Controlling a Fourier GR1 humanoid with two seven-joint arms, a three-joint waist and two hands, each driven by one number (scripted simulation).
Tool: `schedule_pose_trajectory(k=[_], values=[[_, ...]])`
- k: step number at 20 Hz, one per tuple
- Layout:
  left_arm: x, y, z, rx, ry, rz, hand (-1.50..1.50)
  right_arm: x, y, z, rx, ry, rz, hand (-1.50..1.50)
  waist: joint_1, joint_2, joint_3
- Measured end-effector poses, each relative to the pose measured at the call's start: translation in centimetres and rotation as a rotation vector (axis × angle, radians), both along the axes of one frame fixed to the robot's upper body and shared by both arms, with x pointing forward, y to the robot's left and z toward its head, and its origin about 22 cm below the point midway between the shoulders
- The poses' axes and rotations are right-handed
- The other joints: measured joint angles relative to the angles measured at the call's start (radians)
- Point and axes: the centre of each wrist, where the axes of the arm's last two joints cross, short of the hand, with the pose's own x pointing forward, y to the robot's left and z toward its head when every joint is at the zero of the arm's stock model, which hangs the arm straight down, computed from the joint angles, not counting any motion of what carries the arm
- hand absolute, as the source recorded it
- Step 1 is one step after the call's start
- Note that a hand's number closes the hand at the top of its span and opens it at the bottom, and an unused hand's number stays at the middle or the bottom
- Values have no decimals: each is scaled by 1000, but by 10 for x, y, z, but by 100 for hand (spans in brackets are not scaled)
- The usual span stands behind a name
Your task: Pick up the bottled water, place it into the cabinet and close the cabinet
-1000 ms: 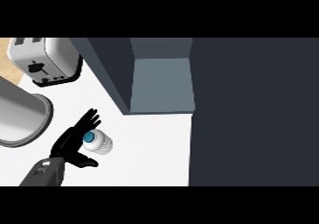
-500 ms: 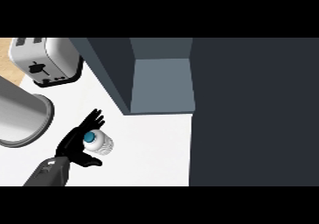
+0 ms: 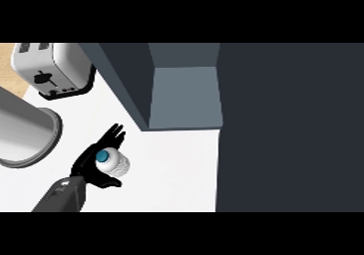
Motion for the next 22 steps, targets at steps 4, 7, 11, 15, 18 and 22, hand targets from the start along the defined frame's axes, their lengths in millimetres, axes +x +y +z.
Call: schedule_pose_trajectory(k=[4, 7, 11, 15, 18, 22], values=[[4, -6, 2, -16, -2, -41, 150, 4, 0, -1, 0, 11, 4, -150, 5, -1, 0], [5, -10, 2, -19, -3, -63, 150, 3, -1, -2, 2, 9, 2, -150, 2, 0, -2], [1, -25, -4, -33, 7, -109, 150, 1, -1, 1, -1, 12, -1, -150, 1, 3, -7], [0, -30, -5, -34, 2, -114, 150, -2, -5, -3, 0, 11, -3, -150, 2, 2, -6], [1, -36, -5, -36, -9, -122, 150, -2, -3, -3, -1, 7, -8, -150, 5, 2, -7], [-4, -35, -7, -44, -46, -10, 150, -2, -4, -6, -5, 11, -10, -150, 9, 2, -9]])
